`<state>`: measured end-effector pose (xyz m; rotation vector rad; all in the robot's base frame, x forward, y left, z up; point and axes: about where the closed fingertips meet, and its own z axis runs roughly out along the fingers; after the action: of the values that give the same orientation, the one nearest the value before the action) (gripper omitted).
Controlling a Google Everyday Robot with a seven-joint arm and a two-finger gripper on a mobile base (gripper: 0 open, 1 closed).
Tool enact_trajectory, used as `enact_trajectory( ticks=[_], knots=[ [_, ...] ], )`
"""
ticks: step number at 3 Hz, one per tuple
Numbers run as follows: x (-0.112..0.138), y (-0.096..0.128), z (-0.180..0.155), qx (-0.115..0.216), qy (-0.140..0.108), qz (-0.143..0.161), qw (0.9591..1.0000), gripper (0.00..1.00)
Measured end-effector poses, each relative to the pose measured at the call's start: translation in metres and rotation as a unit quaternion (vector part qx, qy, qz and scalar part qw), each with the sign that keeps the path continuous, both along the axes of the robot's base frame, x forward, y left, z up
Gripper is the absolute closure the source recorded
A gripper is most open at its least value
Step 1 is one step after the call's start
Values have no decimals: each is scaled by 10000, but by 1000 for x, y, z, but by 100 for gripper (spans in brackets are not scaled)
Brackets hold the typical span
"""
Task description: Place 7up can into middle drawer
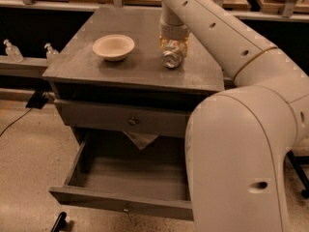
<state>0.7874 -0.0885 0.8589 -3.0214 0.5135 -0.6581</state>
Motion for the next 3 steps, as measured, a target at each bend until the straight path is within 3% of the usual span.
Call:
enact_trajectory(
  ticks=[1, 2, 3],
  knots=[
    [-20, 3, 22, 531, 86, 344, 9980, 100],
    [-59, -2, 63, 1292, 283, 778, 9882, 100],
    [-114, -16, 99, 2051, 428, 1317, 9689, 100]
  ],
)
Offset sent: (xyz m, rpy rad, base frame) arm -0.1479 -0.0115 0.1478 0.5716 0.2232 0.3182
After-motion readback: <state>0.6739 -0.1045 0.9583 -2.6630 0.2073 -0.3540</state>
